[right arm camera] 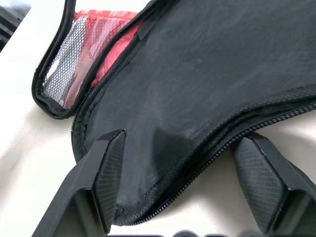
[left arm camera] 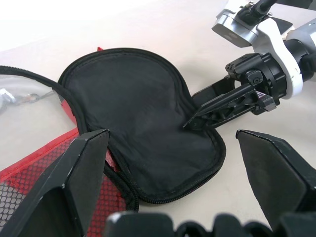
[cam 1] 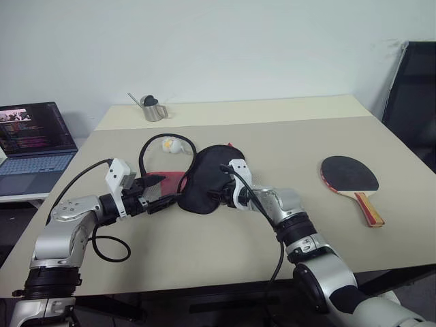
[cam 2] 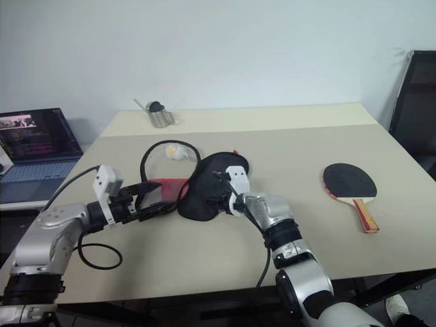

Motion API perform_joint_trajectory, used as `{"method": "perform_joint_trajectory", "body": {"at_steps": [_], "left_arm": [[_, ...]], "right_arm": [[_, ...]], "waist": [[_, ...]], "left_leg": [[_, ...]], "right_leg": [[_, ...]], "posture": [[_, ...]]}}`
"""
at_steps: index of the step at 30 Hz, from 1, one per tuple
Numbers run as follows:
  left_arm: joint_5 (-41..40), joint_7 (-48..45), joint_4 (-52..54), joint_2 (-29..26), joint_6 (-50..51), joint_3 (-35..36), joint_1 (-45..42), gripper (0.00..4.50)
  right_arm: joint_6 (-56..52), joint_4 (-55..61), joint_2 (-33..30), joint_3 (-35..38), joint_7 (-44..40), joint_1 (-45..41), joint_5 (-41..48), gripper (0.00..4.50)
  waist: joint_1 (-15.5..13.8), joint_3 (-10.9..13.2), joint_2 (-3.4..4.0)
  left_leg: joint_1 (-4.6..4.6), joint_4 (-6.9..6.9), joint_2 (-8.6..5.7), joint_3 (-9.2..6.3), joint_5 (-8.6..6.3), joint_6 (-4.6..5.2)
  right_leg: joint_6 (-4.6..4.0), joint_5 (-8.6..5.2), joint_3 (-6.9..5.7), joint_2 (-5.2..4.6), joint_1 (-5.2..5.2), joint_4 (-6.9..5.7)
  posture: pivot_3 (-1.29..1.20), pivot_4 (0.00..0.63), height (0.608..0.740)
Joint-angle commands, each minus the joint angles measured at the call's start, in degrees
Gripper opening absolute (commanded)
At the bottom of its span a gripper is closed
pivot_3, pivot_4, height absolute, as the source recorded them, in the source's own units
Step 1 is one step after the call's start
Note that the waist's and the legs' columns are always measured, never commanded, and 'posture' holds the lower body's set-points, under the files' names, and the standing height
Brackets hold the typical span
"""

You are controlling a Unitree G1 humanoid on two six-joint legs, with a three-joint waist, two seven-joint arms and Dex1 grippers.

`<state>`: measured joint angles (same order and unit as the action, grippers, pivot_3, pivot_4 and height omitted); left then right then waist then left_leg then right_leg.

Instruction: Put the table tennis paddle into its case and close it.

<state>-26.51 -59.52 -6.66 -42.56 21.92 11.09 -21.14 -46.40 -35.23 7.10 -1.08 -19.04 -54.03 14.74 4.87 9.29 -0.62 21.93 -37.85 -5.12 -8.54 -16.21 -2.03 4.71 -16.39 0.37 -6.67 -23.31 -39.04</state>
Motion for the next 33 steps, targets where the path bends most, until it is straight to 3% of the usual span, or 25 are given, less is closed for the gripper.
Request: {"method": "perform_joint_trajectory", "body": {"at_steps": [1,8,15,26,33], "left_arm": [[0.01,-0.25,1.24,-0.96,-1.0,0.86,-0.8,4.5],[0.68,-0.68,0.82,-0.47,-1.46,-0.45,-2.34,4.5],[3.66,1.41,1.43,1.96,-3.51,-4.3,-5.94,4.5],[-2.51,-5.23,2.59,2.92,2.05,-5.19,-10.15,4.5],[-2.17,-6.44,2.42,3.0,2.55,-6.0,-10.39,4.5]], "right_arm": [[0.36,2.17,1.15,-0.21,0.11,-0.72,0.28,2.28],[-1.45,4.19,-0.62,0.61,0.59,-0.41,0.62,0.02],[-5.71,8.95,-7.17,1.61,-0.37,1.93,0.98,0.02],[-12.71,15.95,-21.79,0.27,-7.88,6.4,1.38,0.02],[-15.63,18.91,-29.2,-2.69,-13.54,8.82,1.21,0.02]], "waist": [[-0.02,0.0,0.0],[-0.05,0.0,0.0],[-0.37,0.0,-0.01],[-0.25,0.0,-0.03],[-0.39,0.0,-0.05]], "left_leg": [[0.01,0.0,0.0,0.0,0.0,0.0],[0.02,0.0,0.0,0.02,0.0,0.0],[0.04,-0.01,-0.04,0.02,0.0,0.01],[0.04,-0.01,-0.01,0.24,-0.01,0.03],[0.04,-0.02,-0.01,0.28,-0.02,0.04]], "right_leg": [[0.0,0.0,0.02,0.0,-0.01,0.0],[0.0,0.0,0.06,0.0,-0.02,0.01],[0.0,0.0,0.05,-0.01,0.0,0.04],[0.01,0.0,0.02,0.0,-0.01,0.04],[0.01,0.0,0.01,0.01,-0.01,0.05]], "posture": [[0.0,0.15,0.74],[0.0,0.15,0.74],[0.0,0.15,0.74],[0.0,0.15,0.74],[0.0,0.15,0.74]]}}
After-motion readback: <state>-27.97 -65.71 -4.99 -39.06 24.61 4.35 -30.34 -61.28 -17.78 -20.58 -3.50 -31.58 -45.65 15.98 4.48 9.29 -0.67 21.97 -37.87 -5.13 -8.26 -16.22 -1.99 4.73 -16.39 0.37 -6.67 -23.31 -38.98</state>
